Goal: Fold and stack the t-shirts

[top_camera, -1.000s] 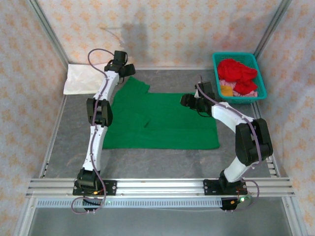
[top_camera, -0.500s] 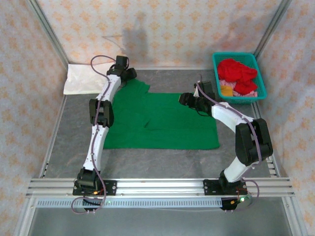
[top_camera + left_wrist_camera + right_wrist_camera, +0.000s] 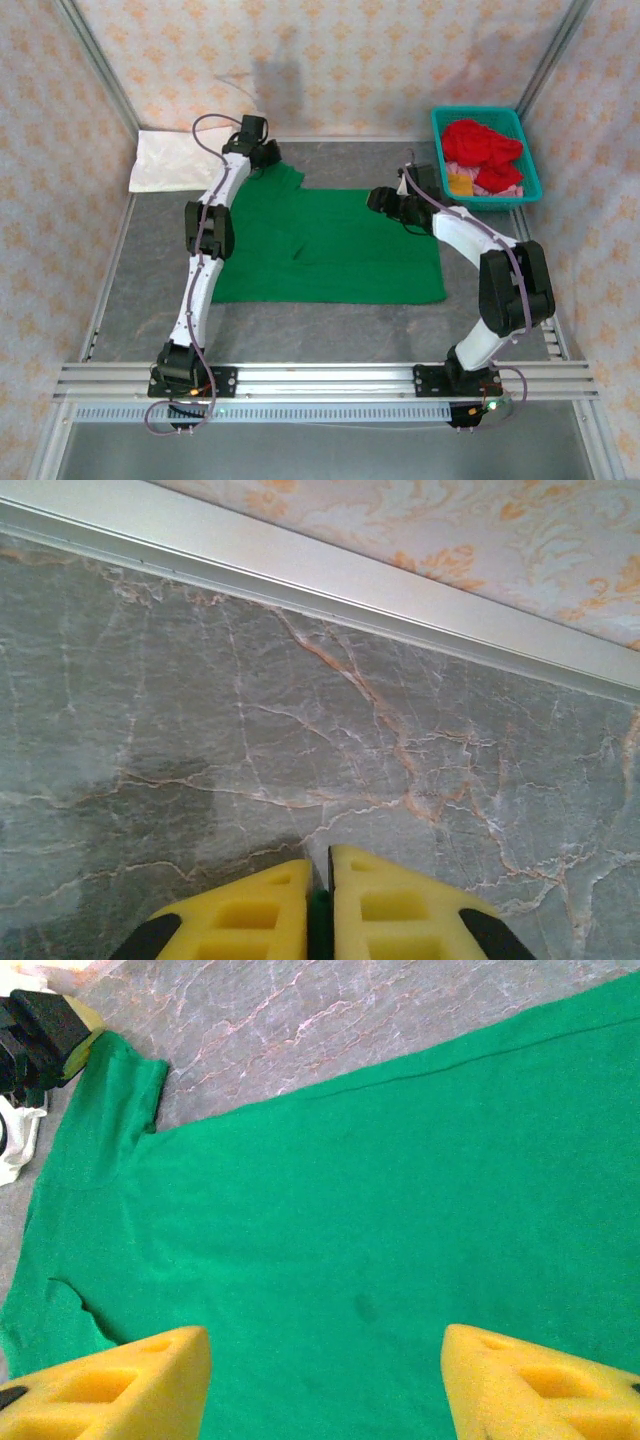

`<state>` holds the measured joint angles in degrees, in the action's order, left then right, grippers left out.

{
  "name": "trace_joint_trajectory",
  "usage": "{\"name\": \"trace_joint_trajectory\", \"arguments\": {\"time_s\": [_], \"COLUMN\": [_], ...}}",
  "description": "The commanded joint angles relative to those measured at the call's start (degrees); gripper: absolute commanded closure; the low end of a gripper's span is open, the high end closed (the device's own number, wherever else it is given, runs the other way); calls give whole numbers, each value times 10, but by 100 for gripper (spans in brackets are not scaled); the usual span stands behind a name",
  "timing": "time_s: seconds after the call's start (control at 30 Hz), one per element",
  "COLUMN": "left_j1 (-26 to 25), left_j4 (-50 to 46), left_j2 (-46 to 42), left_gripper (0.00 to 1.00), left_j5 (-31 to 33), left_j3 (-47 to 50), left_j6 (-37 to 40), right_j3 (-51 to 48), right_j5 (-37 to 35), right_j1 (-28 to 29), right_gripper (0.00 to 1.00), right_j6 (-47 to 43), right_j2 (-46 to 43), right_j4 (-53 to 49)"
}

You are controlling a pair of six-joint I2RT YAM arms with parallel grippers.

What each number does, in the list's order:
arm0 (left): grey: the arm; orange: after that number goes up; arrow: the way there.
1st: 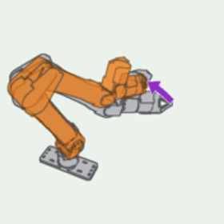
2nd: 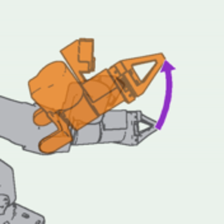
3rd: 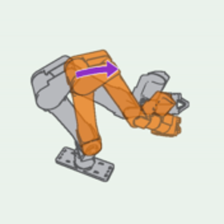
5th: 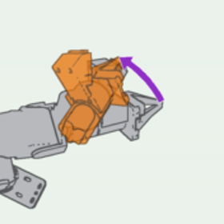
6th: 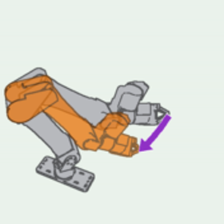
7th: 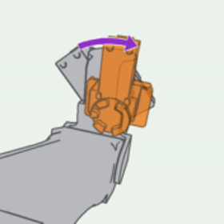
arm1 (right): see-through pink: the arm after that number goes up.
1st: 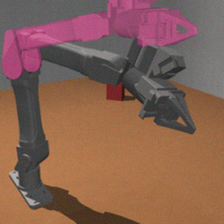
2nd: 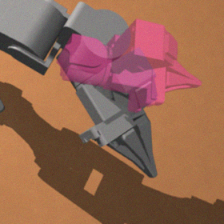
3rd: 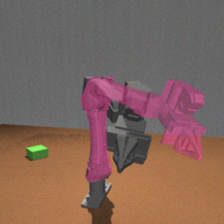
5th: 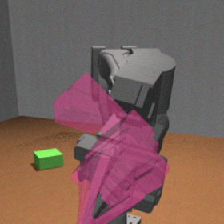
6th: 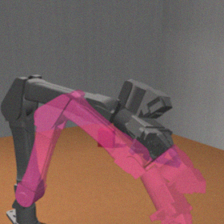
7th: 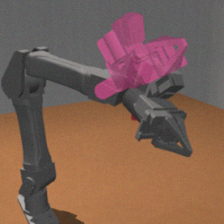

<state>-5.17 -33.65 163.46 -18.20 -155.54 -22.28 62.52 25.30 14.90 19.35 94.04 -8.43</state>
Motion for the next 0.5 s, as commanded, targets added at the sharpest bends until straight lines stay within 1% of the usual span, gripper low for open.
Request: {"name": "trace_joint_trajectory", "arguments": {"time_s": [0.0, 0.03, 0.1, 0.27, 0.47], "left_j1": [2, 3, 5, 9, 8], "left_j4": [-24, -26, -32, -42, -42], "left_j2": [-6, -11, -21, -56, -103], "left_gripper": [93, 94, 100, 100, 100], "left_j5": [-8, -6, 1, 17, 28], "left_j3": [-8, -8, -7, -1, 17], "left_j6": [15, 19, 25, 46, 73], "right_j3": [56, 79, 132, 251, 394], "right_j5": [-25, -34, -83, -162, -285], "right_j1": [-6, -7, -12, -48, -52], "right_gripper": [38, 37, 38, 38, 37], "right_j6": [-18, -28, -26, -10, -39], "right_j2": [23, 37, 67, 152, 259], "right_j4": [-38, -63, -116, -207, -314]}}
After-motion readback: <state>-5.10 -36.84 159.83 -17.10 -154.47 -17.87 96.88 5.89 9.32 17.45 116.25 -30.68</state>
